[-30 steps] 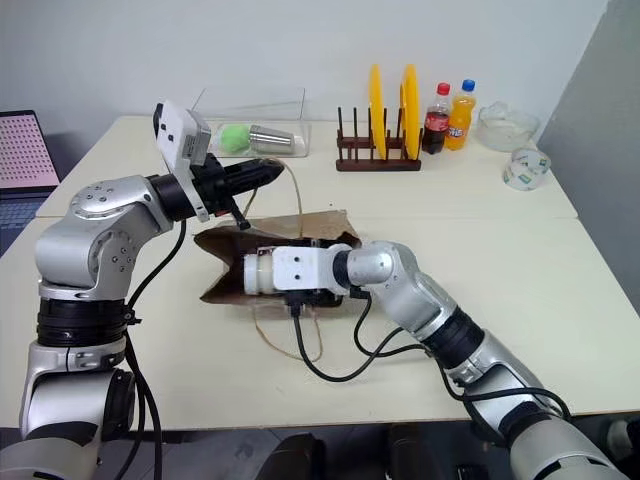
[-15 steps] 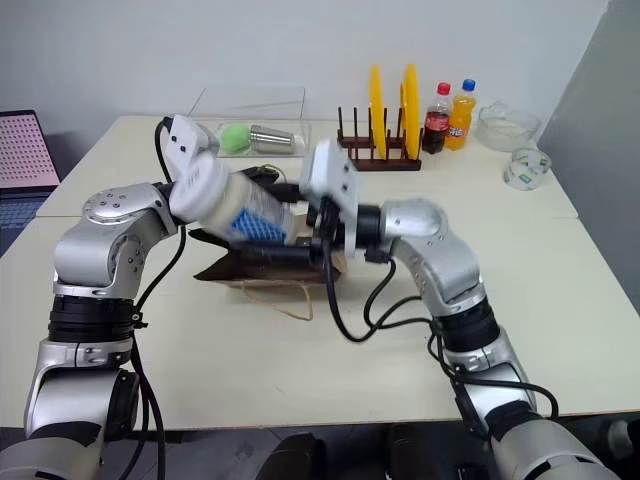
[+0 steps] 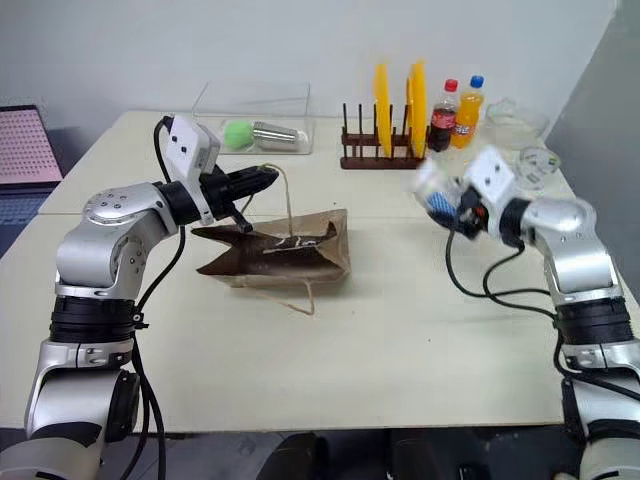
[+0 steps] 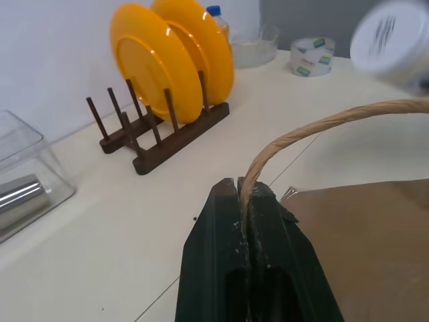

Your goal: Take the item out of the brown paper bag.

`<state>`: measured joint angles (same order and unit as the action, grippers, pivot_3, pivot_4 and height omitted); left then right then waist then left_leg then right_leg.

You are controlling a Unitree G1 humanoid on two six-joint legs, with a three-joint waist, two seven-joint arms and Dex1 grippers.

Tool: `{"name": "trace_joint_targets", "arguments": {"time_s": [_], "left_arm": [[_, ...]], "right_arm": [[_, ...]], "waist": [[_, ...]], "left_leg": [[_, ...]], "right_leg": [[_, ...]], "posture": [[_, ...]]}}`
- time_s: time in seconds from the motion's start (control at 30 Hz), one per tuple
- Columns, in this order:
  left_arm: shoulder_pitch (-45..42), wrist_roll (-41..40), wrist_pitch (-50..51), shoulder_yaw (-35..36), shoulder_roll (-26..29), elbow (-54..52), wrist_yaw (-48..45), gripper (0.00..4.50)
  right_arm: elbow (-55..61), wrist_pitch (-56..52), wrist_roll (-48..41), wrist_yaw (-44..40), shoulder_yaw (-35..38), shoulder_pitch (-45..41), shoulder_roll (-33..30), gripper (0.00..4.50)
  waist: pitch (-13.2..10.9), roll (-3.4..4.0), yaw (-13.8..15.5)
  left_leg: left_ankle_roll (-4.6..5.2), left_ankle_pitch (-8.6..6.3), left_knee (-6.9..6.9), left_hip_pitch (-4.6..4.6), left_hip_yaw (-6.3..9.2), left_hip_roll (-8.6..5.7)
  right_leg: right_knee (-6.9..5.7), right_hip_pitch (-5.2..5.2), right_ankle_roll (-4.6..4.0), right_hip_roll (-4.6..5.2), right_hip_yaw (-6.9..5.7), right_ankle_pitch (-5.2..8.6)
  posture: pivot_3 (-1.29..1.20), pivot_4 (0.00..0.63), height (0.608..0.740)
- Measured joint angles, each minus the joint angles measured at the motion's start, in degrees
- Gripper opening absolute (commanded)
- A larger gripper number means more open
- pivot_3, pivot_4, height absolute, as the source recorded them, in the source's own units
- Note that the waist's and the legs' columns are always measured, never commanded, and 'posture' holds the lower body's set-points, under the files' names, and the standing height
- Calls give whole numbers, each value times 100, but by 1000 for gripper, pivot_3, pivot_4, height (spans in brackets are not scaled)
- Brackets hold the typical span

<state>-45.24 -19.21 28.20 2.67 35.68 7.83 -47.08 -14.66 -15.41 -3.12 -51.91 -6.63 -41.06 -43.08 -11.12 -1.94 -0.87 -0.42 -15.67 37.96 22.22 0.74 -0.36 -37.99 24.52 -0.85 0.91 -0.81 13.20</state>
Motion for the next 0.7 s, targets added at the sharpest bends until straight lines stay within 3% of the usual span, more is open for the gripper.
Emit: {"name": "trace_joint_targets", "arguments": {"time_s": [0.27,0.47,0.6,0.7], "left_arm": [[-7,10,-18,-4,-53,21,-38,0],[13,12,-18,-3,-56,14,-55,0],[43,12,-18,-3,-57,4,-51,0],[75,12,-18,-3,-57,-22,-39,0]], "right_arm": [[-1078,825,815,-564,-811,19,-184,3029],[-1620,1096,986,-883,-911,-293,-123,3029],[-1834,1168,1062,-964,-917,-364,-49,4429],[-1915,1129,1046,-1101,-895,-365,-24,4489]], "waist": [[-2,1,-75],[-2,1,-62],[-2,1,-61],[-2,1,-60]], "left_leg": [[-2,1,7,-1,3,3],[-2,2,13,-27,7,2],[-4,3,14,-31,8,2],[-5,3,13,-31,8,3]], "right_leg": [[-2,-2,1,-11,5,0],[2,-33,18,-10,4,5],[0,-36,16,-10,4,4],[-1,-35,5,-10,4,-2]], "posture": [[0,150,740],[0,150,740],[0,150,740],[0,150,740]]}}
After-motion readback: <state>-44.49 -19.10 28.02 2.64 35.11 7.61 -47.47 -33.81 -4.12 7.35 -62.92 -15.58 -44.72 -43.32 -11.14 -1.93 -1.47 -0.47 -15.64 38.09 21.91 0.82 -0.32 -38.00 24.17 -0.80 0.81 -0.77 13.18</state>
